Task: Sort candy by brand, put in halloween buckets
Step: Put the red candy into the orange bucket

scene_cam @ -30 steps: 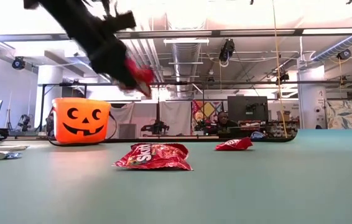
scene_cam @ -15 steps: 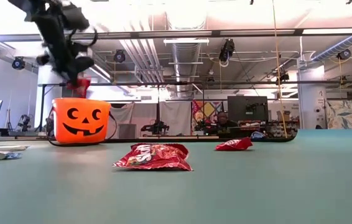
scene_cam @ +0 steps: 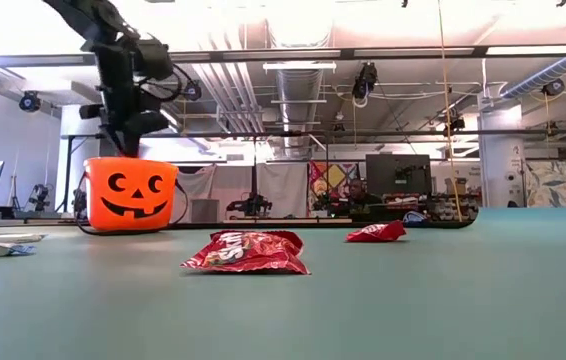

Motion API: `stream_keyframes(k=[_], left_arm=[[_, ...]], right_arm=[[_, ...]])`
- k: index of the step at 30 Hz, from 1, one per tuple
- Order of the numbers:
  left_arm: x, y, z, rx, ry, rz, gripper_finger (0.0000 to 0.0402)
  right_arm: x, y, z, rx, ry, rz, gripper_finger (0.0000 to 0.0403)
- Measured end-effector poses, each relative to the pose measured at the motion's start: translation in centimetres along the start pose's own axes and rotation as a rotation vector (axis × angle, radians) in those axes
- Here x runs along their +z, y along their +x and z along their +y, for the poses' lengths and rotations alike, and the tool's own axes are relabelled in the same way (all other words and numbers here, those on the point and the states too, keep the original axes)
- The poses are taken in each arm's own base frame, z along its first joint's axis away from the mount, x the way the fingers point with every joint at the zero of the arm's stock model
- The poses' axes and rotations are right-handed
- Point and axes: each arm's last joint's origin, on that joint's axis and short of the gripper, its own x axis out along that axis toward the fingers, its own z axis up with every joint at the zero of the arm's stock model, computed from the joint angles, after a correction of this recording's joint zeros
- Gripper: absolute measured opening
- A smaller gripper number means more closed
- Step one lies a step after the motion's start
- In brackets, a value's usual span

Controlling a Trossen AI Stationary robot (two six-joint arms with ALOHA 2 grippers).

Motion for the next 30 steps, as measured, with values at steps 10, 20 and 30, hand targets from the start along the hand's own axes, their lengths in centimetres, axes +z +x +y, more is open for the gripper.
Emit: stream_keyframes(k=[10,20,30], left_arm=[[2.7,2.4,-1.2,0.013,0.083,0.138,0.0061],[3.0,-9.7,-4.7,-0.659,0.193,-0.231,0.0062],[-10.7,-14.3,-13.8,-0.823,0.373,-0.31,0.0132]], right_arm=[[-1.7,-1.4,1.2,0.061,0.015,0.037,0.005],[-2.5,-1.5,0.9,0.024,-0.094,0.072,0.0075],[-1.7,-0.5,0.1,-0.047,-0.11,0.04,0.0101]])
